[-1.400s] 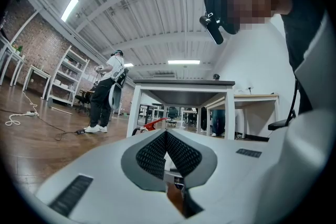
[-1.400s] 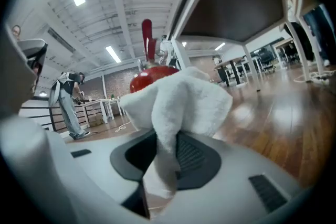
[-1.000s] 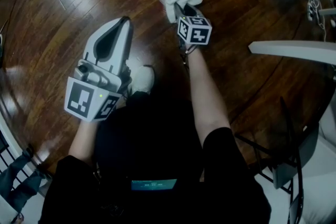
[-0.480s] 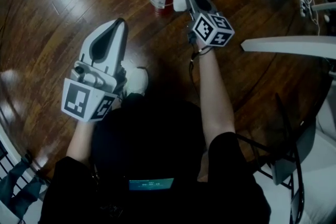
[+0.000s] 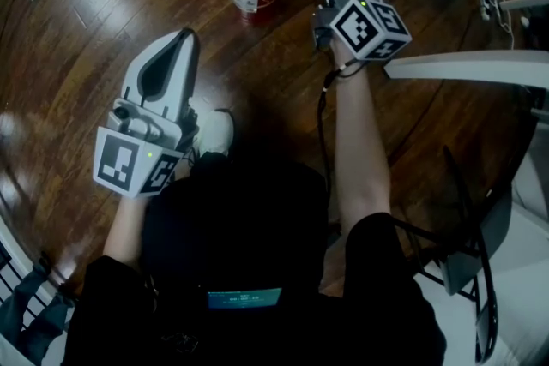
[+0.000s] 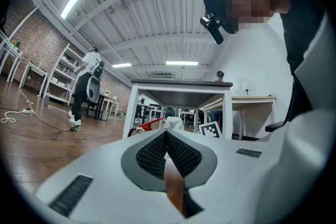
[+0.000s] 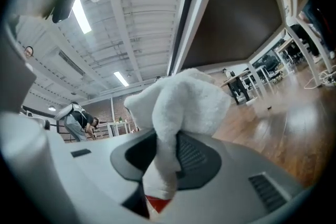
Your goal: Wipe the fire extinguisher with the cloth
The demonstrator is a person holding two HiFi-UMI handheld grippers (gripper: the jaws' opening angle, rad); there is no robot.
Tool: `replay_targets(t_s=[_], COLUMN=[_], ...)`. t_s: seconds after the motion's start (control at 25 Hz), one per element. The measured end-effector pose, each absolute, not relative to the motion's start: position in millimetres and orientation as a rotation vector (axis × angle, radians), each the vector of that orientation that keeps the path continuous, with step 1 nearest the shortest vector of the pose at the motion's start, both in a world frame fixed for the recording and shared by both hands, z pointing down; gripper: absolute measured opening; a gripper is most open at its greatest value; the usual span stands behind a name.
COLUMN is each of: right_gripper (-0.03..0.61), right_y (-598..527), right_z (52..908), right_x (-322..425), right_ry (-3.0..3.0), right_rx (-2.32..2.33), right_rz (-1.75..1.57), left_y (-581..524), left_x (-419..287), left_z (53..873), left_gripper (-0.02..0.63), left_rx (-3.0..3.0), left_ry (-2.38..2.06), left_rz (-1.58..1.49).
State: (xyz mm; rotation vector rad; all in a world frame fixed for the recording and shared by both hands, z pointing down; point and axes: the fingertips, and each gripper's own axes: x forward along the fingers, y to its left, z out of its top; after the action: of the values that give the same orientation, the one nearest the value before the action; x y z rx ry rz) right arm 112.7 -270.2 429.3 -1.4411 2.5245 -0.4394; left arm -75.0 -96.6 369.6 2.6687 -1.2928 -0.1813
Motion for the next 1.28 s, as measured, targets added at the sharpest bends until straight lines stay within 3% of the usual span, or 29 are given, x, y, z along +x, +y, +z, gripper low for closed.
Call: replay_targets(t_s=[0.32,1.0,1.28], right_gripper=[0.121,0.120,0.120], right_y=[-288,-271,-265], right_z=[455,665,685], right_x=[94,84,80], right_ry=[2.537,2.617,2.619], right_rx=[-1.470,-1.694,-1.706], right_rz=[-0.506,-1.028,-1.105], left_y=[-100,-107,-107], left_x=[-79,-67,-68], left_z=[373,378,377], left_gripper=[0.000,0.000,0.000], left_rx=[2.672,2.692,2.694], left_ry=[-1.294,-1.230,-1.239], left_rz=[-0.170,-0.153,-0.157])
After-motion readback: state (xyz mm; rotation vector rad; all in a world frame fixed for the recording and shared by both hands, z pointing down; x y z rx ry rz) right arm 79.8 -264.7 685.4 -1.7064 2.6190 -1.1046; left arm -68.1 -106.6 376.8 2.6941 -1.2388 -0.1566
